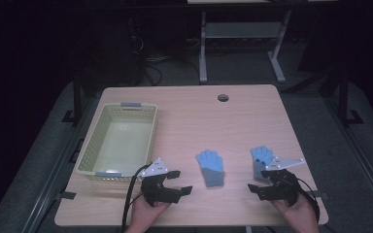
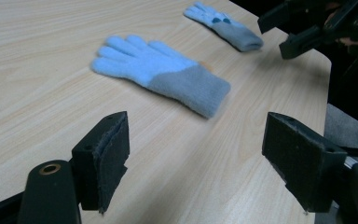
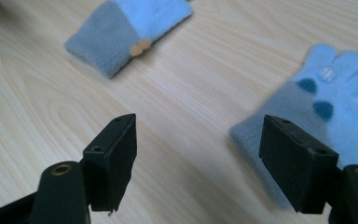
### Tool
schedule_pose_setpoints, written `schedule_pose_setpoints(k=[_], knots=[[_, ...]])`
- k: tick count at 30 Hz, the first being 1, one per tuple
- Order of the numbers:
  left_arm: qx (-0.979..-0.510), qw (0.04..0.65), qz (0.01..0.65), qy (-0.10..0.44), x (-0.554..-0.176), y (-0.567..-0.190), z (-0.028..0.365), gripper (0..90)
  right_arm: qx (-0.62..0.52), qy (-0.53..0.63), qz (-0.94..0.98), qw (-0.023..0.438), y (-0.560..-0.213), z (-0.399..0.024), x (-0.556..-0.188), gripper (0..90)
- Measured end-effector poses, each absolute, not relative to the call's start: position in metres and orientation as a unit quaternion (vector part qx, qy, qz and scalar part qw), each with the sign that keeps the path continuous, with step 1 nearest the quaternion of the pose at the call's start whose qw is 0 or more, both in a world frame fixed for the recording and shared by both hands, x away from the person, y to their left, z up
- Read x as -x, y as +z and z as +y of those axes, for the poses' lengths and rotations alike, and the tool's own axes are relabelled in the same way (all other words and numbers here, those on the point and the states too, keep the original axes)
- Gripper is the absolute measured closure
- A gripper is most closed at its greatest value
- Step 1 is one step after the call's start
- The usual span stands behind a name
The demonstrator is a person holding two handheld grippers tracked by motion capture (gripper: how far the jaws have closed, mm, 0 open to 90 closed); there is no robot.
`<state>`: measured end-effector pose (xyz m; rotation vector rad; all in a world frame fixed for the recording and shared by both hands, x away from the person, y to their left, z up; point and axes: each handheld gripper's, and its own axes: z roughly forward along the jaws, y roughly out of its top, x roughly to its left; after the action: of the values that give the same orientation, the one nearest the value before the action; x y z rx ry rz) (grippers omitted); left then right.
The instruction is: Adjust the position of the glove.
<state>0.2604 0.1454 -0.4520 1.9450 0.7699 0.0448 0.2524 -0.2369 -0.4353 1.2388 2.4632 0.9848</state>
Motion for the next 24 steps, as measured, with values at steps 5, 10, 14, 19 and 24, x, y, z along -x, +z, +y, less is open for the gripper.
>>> schedule_pose_setpoints(k=[5, 10, 14, 19, 24], knots=[[-0.804, 0.503, 0.317, 0.021, -0.260, -0.451, 0.145, 22.8, -0.423, 0.330, 0.838, 0.100, -0.432, -0.238, -0.259, 26.6], [-0.802, 0.504, 0.318, 0.020, -0.261, -0.452, 0.146, 22.8, -0.430, 0.330, 0.835, 0.099, -0.425, -0.245, -0.268, 26.7], [-0.802, 0.504, 0.320, 0.019, -0.260, -0.453, 0.145, 22.8, -0.437, 0.327, 0.832, 0.098, -0.422, -0.251, -0.275, 26.1], [-0.801, 0.505, 0.319, 0.021, -0.260, -0.451, 0.146, 22.9, -0.446, 0.311, 0.835, 0.084, -0.422, -0.255, -0.284, 23.7], [-0.801, 0.506, 0.321, 0.022, -0.260, -0.451, 0.147, 22.9, -0.452, 0.307, 0.834, 0.075, -0.421, -0.262, -0.292, 23.7]])
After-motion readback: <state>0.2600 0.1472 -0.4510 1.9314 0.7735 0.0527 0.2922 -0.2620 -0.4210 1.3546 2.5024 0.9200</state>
